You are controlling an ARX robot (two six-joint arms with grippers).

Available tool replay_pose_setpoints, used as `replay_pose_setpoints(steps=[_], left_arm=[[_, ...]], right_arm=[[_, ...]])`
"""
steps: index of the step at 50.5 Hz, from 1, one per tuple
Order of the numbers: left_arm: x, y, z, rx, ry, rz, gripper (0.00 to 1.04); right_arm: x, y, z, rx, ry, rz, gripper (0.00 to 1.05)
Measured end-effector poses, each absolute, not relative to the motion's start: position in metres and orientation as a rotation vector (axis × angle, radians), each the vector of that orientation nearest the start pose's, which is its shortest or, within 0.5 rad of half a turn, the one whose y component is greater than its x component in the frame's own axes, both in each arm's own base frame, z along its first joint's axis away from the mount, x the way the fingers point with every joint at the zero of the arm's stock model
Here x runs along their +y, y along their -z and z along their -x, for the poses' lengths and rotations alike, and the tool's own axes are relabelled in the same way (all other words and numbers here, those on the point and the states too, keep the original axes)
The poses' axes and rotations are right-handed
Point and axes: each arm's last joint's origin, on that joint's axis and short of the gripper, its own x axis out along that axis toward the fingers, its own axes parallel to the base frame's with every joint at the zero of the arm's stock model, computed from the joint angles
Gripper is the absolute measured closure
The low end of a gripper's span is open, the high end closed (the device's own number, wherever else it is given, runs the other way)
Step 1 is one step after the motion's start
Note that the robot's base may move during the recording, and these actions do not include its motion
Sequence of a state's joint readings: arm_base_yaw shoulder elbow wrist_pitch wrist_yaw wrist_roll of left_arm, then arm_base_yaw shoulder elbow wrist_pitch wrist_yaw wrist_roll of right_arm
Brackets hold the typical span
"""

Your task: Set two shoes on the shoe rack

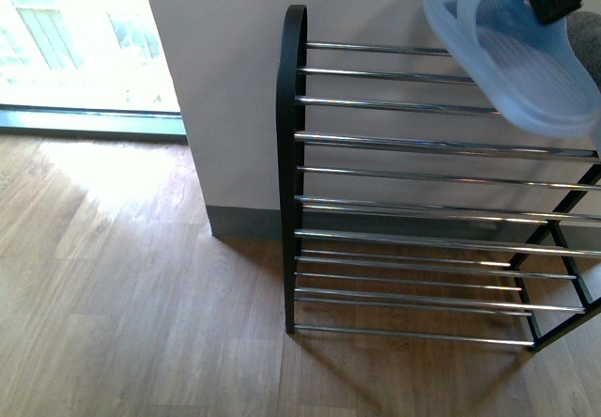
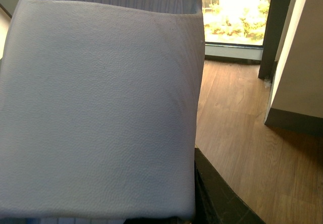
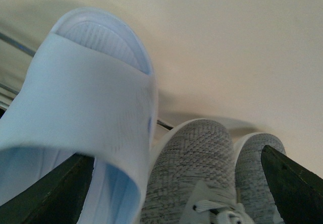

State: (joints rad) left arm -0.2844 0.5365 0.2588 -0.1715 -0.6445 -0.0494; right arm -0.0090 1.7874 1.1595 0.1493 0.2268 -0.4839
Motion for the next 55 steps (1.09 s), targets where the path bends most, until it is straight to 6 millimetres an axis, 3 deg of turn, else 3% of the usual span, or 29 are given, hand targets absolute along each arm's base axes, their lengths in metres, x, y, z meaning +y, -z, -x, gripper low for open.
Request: replay_pose_setpoints(steps=[7,17,34,55], left_arm=[[-0.019,-0.190,-0.127,0.395,-0.364,-0.154,1.03],[-0.019,-0.190,-0.127,0.395,-0.364,-0.154,1.03],[-0.019,-0.190,-0.127,0.395,-0.364,-0.154,1.03],[-0.019,-0.190,-0.127,0.395,-0.364,-0.154,1.03]], right_arm=[[-0.040,-0.256,-0.392,0.542,0.153,0.389,0.09],[-0.080,-0.253,-0.371,0.556,0.203,0.289,0.09],[-0.100,-0.261,-0.341,0.414,0.152,0.015,0.09],[-0.113,-0.256,-0.328,0.252,0.209,0.030,0.09]])
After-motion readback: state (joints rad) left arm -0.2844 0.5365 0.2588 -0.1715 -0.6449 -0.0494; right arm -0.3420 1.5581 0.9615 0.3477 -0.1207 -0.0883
